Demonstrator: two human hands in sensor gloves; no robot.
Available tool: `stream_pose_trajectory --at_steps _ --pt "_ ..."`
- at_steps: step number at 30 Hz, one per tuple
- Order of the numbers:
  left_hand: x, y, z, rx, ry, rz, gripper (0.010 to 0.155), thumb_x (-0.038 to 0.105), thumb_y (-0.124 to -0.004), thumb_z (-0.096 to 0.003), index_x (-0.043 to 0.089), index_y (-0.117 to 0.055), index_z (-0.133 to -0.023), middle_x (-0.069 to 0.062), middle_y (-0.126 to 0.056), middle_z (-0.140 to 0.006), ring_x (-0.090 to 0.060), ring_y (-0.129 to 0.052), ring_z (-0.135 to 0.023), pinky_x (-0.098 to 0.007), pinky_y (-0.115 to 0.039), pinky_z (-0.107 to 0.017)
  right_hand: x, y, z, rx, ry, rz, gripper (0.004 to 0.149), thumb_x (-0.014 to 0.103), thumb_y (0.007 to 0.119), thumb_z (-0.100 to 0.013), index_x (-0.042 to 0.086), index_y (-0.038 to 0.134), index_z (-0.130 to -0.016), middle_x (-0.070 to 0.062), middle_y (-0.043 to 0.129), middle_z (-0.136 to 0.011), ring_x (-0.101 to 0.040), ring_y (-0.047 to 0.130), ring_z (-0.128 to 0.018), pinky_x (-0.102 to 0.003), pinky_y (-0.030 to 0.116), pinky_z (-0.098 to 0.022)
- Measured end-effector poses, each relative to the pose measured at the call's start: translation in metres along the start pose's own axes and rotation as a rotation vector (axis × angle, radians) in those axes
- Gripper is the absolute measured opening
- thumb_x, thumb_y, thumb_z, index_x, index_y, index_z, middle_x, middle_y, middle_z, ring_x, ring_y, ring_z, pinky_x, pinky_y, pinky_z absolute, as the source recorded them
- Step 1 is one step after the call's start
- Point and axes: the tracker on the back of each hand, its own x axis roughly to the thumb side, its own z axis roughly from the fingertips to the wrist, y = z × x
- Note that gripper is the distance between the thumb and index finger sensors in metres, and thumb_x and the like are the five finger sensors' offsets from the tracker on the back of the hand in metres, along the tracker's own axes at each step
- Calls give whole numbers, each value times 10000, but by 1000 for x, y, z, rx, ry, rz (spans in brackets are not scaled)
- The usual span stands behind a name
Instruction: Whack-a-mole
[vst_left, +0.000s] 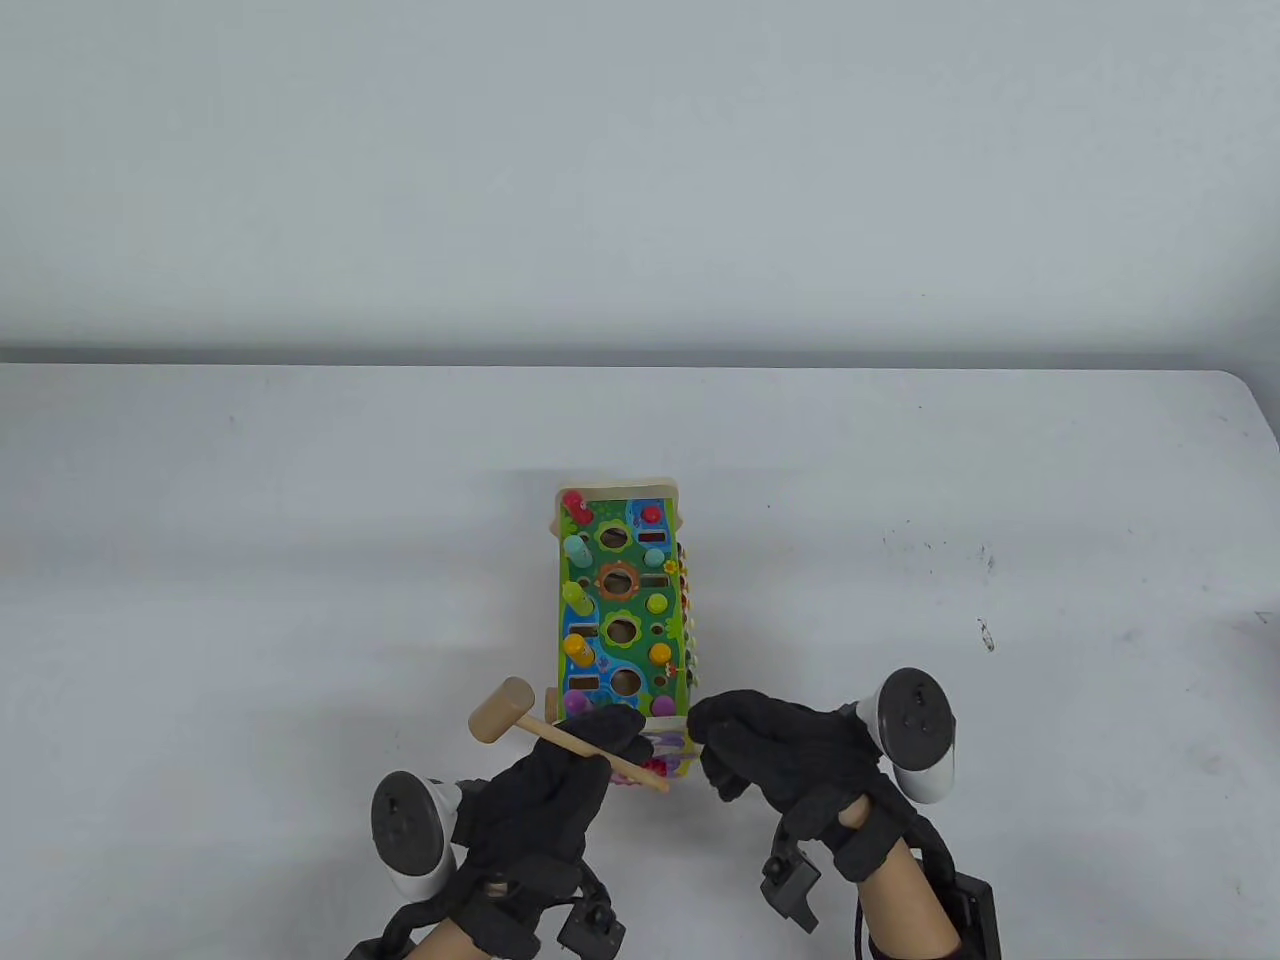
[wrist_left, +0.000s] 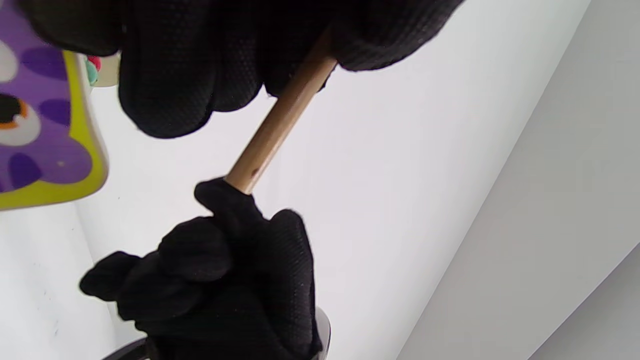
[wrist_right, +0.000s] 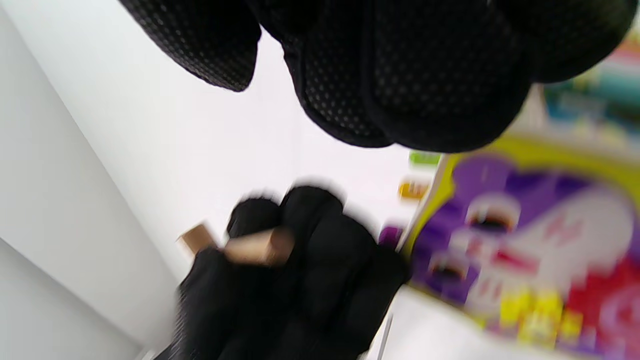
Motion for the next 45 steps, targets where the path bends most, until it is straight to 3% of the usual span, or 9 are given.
stream_pose_trajectory --at_steps 5,8,10,13,17,27,41,45 --pt "8 19 -2 10 -19 -112 502 311 -639 -544 2 -684 -937 -347 -863 -817 -535 -974 -606 -716 -666 -536 -7 -25 8 -221 -5 315 539 344 674 -581 -90 720 -898 -283 836 -735 -476 891 -525 -685 601 -481" --pt "10 34 -3 24 -7 -212 500 313 -638 -538 -13 -698 -912 -339 -890 -777 -531 -988 -567 -713 -680 -521 -14 -33 12 -274 15 521 580 357 677 -582 -100 686 -940 -341 750 -850 -564 805 -662 -728 529 -515" --pt "11 43 -3 22 9 -278 499 315 -639 -534 -19 -709 -898 -336 -906 -747 -526 -997 -535 -713 -682 -516 -20 -36 13 -263 62 689 619 376 676 -583 -96 643 -982 -366 662 -934 -614 722 -760 -743 490 -534" --pt "9 56 -5 3 38 -384 499 314 -641 -530 -23 -719 -888 -324 -930 -699 -500 -1012 -485 -707 -693 -507 -29 -40 15 -211 151 888 695 417 665 -591 -85 530 -1053 -391 456 -1054 -680 462 -916 -770 390 -564" --pt "7 70 -6 -50 98 -501 504 317 -634 -533 -18 -712 -902 -287 -935 -652 -460 -1003 -430 -700 -688 -516 -38 -45 15 -175 235 1039 743 451 655 -597 -40 425 -1105 -375 274 -1108 -674 238 -975 -787 283 -578" --pt "6 88 -6 -136 214 -619 533 273 -655 -549 -50 -704 -969 -266 -910 -691 -471 -959 -465 -721 -634 -557 -46 -47 16 -163 287 1023 760 458 650 -598 -45 398 -1108 -371 239 -1110 -671 200 -975 -790 251 -574" --pt "10 95 -6 -194 212 -617 523 239 -682 -549 -41 -728 -989 -277 -898 -733 -495 -949 -510 -735 -609 -577 -39 -47 17 -210 255 976 742 443 646 -600 -53 417 -1102 -381 251 -1101 -677 212 -966 -786 264 -573" --pt "8 89 -8 -268 249 -801 517 232 -715 -541 -47 -762 -973 -285 -914 -715 -498 -957 -493 -738 -614 -573 -40 -46 17 -204 266 973 739 442 644 -601 -57 423 -1100 -382 255 -1099 -677 216 -965 -784 269 -574"
